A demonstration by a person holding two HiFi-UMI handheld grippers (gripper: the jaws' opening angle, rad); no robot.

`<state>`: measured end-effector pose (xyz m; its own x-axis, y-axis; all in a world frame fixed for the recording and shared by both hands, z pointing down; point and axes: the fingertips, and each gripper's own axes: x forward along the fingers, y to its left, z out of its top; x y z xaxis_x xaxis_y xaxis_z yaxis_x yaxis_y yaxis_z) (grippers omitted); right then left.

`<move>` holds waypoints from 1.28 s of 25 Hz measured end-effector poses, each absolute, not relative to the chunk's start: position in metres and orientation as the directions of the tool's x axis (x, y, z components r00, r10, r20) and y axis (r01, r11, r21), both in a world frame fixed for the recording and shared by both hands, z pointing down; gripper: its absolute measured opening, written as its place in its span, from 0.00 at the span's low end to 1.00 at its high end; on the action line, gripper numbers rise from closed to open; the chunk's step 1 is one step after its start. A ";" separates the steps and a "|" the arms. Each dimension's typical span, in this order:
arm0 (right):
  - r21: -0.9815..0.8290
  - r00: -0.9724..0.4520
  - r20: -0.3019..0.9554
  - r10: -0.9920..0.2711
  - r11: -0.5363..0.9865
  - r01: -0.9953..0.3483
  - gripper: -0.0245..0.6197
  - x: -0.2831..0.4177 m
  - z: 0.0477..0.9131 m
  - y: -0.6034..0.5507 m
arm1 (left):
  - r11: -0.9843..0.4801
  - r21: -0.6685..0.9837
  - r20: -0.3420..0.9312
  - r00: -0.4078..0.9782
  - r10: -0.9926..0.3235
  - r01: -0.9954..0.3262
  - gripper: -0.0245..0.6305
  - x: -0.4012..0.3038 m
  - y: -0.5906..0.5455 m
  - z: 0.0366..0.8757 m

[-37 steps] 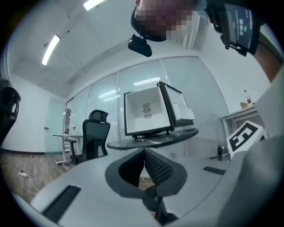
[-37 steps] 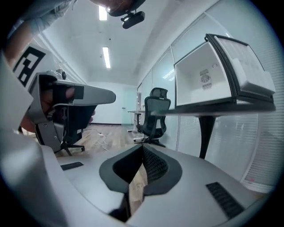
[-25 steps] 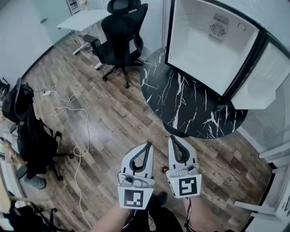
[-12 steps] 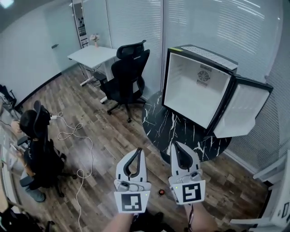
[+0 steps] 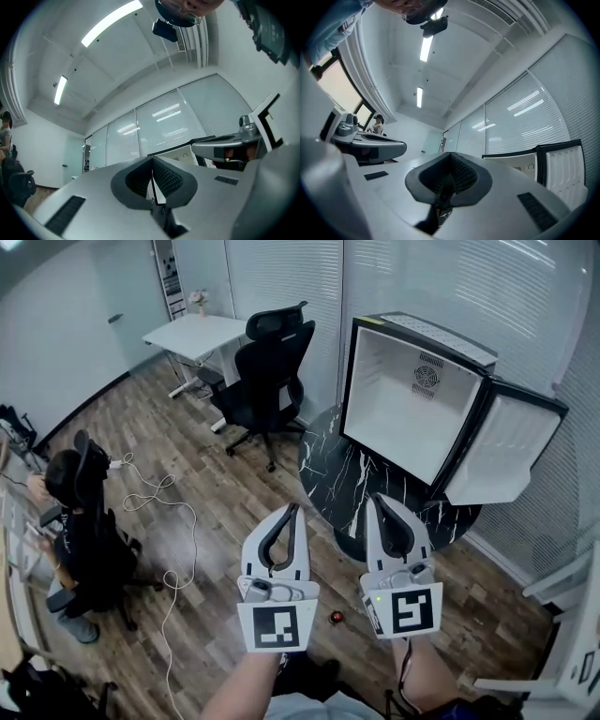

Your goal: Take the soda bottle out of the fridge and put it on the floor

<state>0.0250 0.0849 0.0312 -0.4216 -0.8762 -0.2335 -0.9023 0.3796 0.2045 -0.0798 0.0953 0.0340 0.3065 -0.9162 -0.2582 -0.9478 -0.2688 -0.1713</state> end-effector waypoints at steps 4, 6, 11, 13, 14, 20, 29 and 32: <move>0.213 -0.422 -0.220 -0.880 0.379 -0.901 0.06 0.024 0.033 0.085 | -0.267 -0.188 -0.262 0.310 -0.914 -0.945 0.06 -0.081 0.094 0.030; 0.217 -0.417 -0.228 -0.880 0.371 -0.903 0.06 0.024 0.032 0.086 | -0.270 -0.196 -0.262 0.316 -0.912 -0.943 0.06 -0.080 0.095 0.030; 0.222 -0.411 -0.238 -0.880 0.362 -0.905 0.06 0.023 0.028 0.088 | -0.275 -0.159 -0.266 0.309 -0.913 -0.948 0.06 -0.081 0.096 0.027; 0.218 -0.408 -0.244 -0.880 0.360 -0.907 0.06 0.024 0.027 0.090 | -0.274 -0.155 -0.266 0.307 -0.914 -0.949 0.06 -0.082 0.097 0.026; 0.214 -0.408 -0.241 -0.880 0.362 -0.907 0.05 0.024 0.027 0.091 | -0.274 -0.156 -0.266 0.307 -0.914 -0.949 0.06 -0.083 0.098 0.025; 0.212 -0.412 -0.243 -0.878 0.366 -0.906 0.05 0.024 0.026 0.099 | -0.272 -0.156 -0.268 0.305 -0.914 -0.950 0.06 -0.084 0.103 0.021; 0.212 -0.403 -0.256 -0.878 0.356 -0.910 0.06 0.023 0.023 0.105 | -0.267 -0.147 -0.271 0.299 -0.915 -0.952 0.06 -0.087 0.108 0.019; 0.217 -0.399 -0.264 -0.878 0.349 -0.912 0.06 0.022 0.022 0.105 | -0.268 -0.142 -0.275 0.298 -0.914 -0.953 0.06 -0.088 0.108 0.019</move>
